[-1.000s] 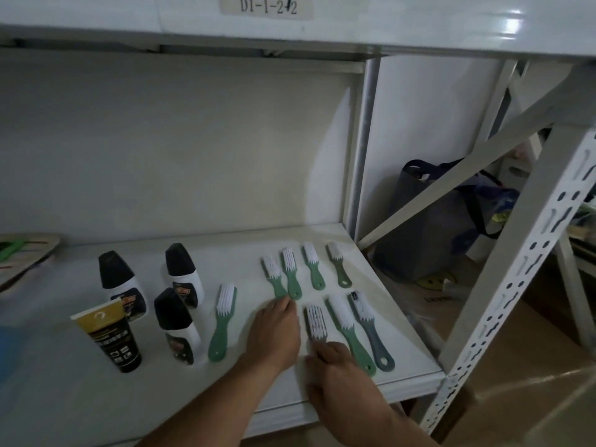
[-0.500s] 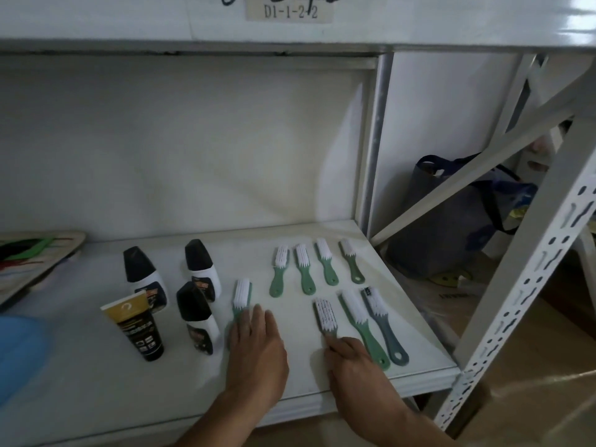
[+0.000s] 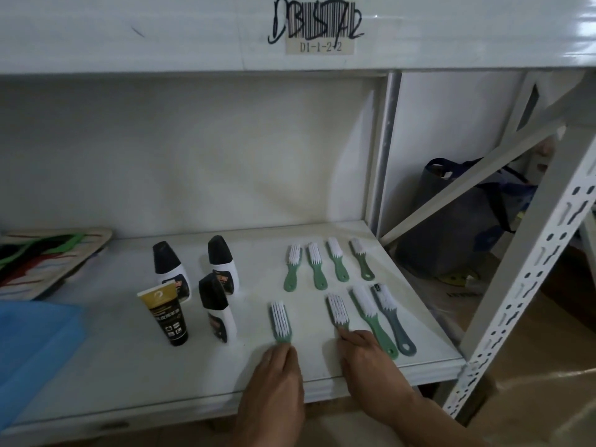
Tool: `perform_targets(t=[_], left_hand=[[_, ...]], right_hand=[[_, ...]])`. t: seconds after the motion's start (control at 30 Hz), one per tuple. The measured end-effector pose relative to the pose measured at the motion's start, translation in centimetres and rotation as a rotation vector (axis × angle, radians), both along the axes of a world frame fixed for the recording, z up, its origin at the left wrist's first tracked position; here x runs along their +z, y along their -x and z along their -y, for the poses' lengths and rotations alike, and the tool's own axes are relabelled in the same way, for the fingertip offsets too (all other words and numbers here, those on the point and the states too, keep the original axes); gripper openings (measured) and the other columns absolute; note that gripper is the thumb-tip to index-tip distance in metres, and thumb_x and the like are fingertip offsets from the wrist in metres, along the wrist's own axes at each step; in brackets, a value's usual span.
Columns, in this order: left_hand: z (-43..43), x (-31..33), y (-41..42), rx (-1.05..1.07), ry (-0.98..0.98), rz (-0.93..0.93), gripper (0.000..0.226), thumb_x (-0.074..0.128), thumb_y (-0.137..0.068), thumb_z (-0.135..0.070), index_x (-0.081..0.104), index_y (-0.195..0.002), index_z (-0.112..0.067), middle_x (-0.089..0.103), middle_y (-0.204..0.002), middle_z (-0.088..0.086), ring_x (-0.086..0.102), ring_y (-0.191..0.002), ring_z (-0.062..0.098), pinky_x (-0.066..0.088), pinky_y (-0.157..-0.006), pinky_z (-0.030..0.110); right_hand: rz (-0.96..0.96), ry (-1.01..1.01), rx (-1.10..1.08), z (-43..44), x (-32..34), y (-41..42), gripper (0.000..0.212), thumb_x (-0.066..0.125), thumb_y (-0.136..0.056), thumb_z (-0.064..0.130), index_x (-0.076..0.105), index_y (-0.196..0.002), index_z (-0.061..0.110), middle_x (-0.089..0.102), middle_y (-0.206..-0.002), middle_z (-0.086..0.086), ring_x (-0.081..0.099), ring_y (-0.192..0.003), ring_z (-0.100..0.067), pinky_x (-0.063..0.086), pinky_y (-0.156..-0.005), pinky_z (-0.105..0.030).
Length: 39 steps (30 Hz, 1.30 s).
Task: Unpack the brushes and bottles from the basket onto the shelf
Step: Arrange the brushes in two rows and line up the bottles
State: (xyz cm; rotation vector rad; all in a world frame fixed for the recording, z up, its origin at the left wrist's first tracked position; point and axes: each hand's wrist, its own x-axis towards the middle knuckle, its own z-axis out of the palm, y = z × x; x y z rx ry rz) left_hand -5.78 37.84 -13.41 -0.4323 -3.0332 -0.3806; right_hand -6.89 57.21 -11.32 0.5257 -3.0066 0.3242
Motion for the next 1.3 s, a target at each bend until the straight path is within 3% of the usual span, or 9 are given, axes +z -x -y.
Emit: perform_targets(t=[0.17,0.37,0.57,0.7,0.9,1.07,1.13,1.2,1.3], left_hand=[[2.4,0.5,2.1,-0.107,-0.022,0.020,0.062,0.032,-0.100,-0.038,0.018,-0.155,-0.012,-0.003,-0.166,0.002,0.010,-0.151,0.014,0.017,-0.120,0.028],[1.0,0.2,3.0,-0.185,0.012,0.055,0.065,0.028,-0.101,-0.042,0.010,-0.155,-0.010,-0.013,-0.165,0.003,0.012,-0.150,0.015,0.016,-0.122,0.032],[0.7,-0.1,3.1,-0.214,0.026,0.063,0.072,0.028,-0.099,-0.049,0.005,-0.156,-0.012,-0.020,-0.164,-0.001,0.007,-0.151,0.014,0.013,-0.123,0.033],[0.4,-0.5,3.6,-0.176,-0.011,0.042,0.070,0.029,-0.098,-0.050,0.012,-0.155,-0.013,-0.015,-0.165,-0.003,0.018,-0.148,0.018,0.019,-0.121,0.035],[0.4,-1.2,3.6,-0.163,-0.043,0.010,0.070,0.025,-0.097,-0.051,0.012,-0.155,-0.014,-0.012,-0.165,-0.004,0.008,-0.151,0.013,0.012,-0.122,0.030],[0.1,-0.7,2.9,-0.140,-0.118,0.021,0.068,0.030,-0.096,-0.052,0.015,-0.155,-0.019,0.000,-0.163,-0.010,0.016,-0.147,0.014,0.015,-0.121,0.028],[0.2,0.3,3.4,-0.099,-0.258,-0.012,0.057,0.032,-0.094,-0.050,0.030,-0.146,-0.027,0.019,-0.153,-0.013,0.033,-0.137,0.010,0.029,-0.115,0.027],[0.3,1.6,5.2,-0.040,-0.384,-0.115,0.034,0.035,-0.095,-0.036,0.047,-0.126,-0.029,0.037,-0.131,-0.017,0.045,-0.114,0.001,0.038,-0.099,0.021],[0.3,3.6,9.9,0.043,-0.430,-0.134,0.026,0.040,-0.096,-0.014,0.062,-0.110,-0.016,0.051,-0.119,-0.009,0.053,-0.102,0.008,0.040,-0.087,0.020]], right_hand=[[0.005,0.000,0.030,0.2,0.1,-0.4,0.035,0.046,-0.085,0.007,0.058,-0.118,0.007,0.042,-0.149,-0.010,0.040,-0.123,-0.029,0.034,-0.106,-0.030],[-0.017,0.003,0.046,1.0,0.0,0.1,0.032,0.045,-0.089,0.005,0.061,-0.117,0.006,0.047,-0.143,-0.014,0.040,-0.123,-0.027,0.029,-0.109,-0.025],[-0.012,0.026,0.045,0.7,-0.3,0.3,0.037,0.046,-0.092,0.008,0.055,-0.127,0.004,0.039,-0.150,-0.013,0.034,-0.132,-0.027,0.025,-0.114,-0.025],[0.006,-0.023,0.039,1.0,-0.1,0.7,0.039,0.046,-0.091,0.005,0.055,-0.128,0.000,0.039,-0.149,-0.016,0.033,-0.133,-0.029,0.026,-0.116,-0.030],[0.005,-0.050,0.027,1.1,-0.2,1.1,0.045,0.045,-0.090,0.001,0.047,-0.135,-0.001,0.032,-0.154,-0.016,0.030,-0.135,-0.028,0.025,-0.116,-0.029],[-0.002,-0.004,0.048,1.0,-0.1,1.0,0.043,0.043,-0.091,0.005,0.050,-0.133,0.001,0.034,-0.154,-0.014,0.030,-0.137,-0.027,0.023,-0.115,-0.027],[-0.035,0.080,0.028,0.7,0.3,1.2,0.041,0.045,-0.092,0.008,0.054,-0.132,0.007,0.042,-0.149,-0.010,0.034,-0.135,-0.027,0.026,-0.114,-0.027],[-0.099,0.222,-0.055,0.2,1.4,2.4,0.041,0.046,-0.094,0.013,0.053,-0.134,0.015,0.050,-0.143,-0.003,0.041,-0.132,-0.024,0.029,-0.111,-0.024],[-0.135,0.355,-0.108,0.4,4.0,5.9,0.029,0.045,-0.097,0.015,0.064,-0.119,0.012,0.064,-0.125,-0.005,0.057,-0.117,-0.021,0.037,-0.103,-0.021]])
